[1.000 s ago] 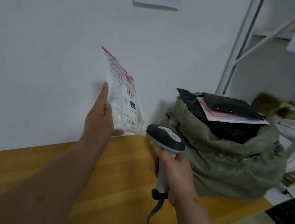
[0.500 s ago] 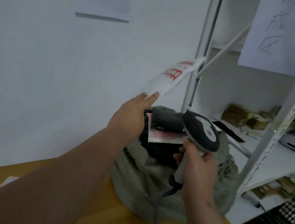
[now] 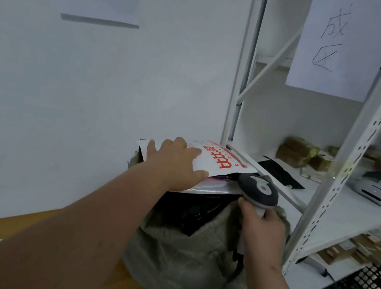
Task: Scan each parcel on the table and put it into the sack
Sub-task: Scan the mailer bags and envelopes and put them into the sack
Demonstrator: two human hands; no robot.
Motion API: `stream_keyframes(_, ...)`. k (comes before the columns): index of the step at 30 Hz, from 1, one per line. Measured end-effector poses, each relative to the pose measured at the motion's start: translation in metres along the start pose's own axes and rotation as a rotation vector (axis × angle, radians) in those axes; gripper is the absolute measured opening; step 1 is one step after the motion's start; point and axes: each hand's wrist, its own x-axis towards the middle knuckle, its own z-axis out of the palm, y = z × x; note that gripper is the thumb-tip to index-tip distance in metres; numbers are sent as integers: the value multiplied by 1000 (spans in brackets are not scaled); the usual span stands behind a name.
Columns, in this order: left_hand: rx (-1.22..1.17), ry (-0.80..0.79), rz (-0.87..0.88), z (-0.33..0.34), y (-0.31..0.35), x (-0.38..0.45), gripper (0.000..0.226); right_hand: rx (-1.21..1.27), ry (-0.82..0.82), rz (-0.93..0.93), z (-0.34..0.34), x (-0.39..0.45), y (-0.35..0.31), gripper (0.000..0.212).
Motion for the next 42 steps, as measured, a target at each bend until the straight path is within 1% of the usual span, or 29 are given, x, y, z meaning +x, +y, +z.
stream_keyframes(1, -16, -4, 5, 1, 2, 4, 73, 25, -6, 15, -1, 5, -3, 37)
stream_keyframes(3, -25, -85, 16, 5, 5, 11, 74, 87, -61, 57, -4, 11, -12, 18)
stream_keyframes(4, -26, -134, 18, 8, 6, 14, 73, 109, -90, 82, -6, 17, -13, 16)
stream_keyframes(6, -36, -204, 12, 15, 7, 18, 71, 119, -139, 127, -7, 27, -14, 15)
stream_keyframes(9, -58, -210, -9, 34, 7, 20, 72, 118, -144, 158, -6, 32, -11, 15)
stream_keyframes(11, -43, -191, -7, 44, 8, 19, 78, 159, -109, 168, -8, 35, -8, 14)
stream_keyframes(14, 11, -211, 11, 46, 10, 21, 85, 281, -22, 138, -14, 40, -16, 22)
stream_keyframes(16, 47, -258, 14, 44, 12, 23, 78, 369, -1, 114, -18, 42, -31, 23)
stream_keyframes(18, 32, -314, 2, 41, 16, 23, 67, 444, -27, 59, -19, 40, -47, 21)
stream_keyframes(21, -120, -378, -74, 33, 23, 21, 67, 458, -78, -19, -13, 30, -63, 20)
stream_keyframes(22, -223, -382, -134, 32, 24, 22, 66, 471, -83, -52, -11, 26, -65, 19)
stream_keyframes(24, -480, -392, -194, 29, 21, 24, 64, 479, -107, -128, -6, 19, -69, 24)
stream_keyframes(25, -632, -414, -207, 28, 17, 23, 66, 466, -127, -165, -3, 15, -70, 26)
stream_keyframes(26, -798, -429, -251, 31, 13, 22, 70, 429, -156, -189, 1, 13, -69, 24)
stream_keyframes(27, -925, -458, -262, 34, 9, 23, 74, 360, -185, -191, 5, 11, -65, 19)
stream_keyframes(29, -1036, -495, -155, 36, 6, 16, 74, 175, -225, -153, 14, 10, -54, 18)
stream_keyframes(30, -1095, -452, -98, 37, 5, 13, 68, 114, -226, -114, 17, 10, -47, 17)
stream_keyframes(32, -1184, -236, -45, 34, 0, 7, 51, 78, -186, -33, 20, 11, -36, 12)
stream_keyframes(34, -1215, 3, -56, 32, -12, 3, 38, 78, -144, 12, 19, 9, -29, 12)
stream_keyframes(36, -1207, 157, -96, 30, -25, -3, 33, 67, -115, 9, 17, 7, -27, 15)
stream_keyframes(38, -1155, 229, -140, 31, -36, -9, 31, 66, -93, -4, 17, 4, -31, 16)
stream_keyframes(42, -995, 228, -107, 31, -40, -21, 33, 69, -48, -6, 16, 0, -35, 14)
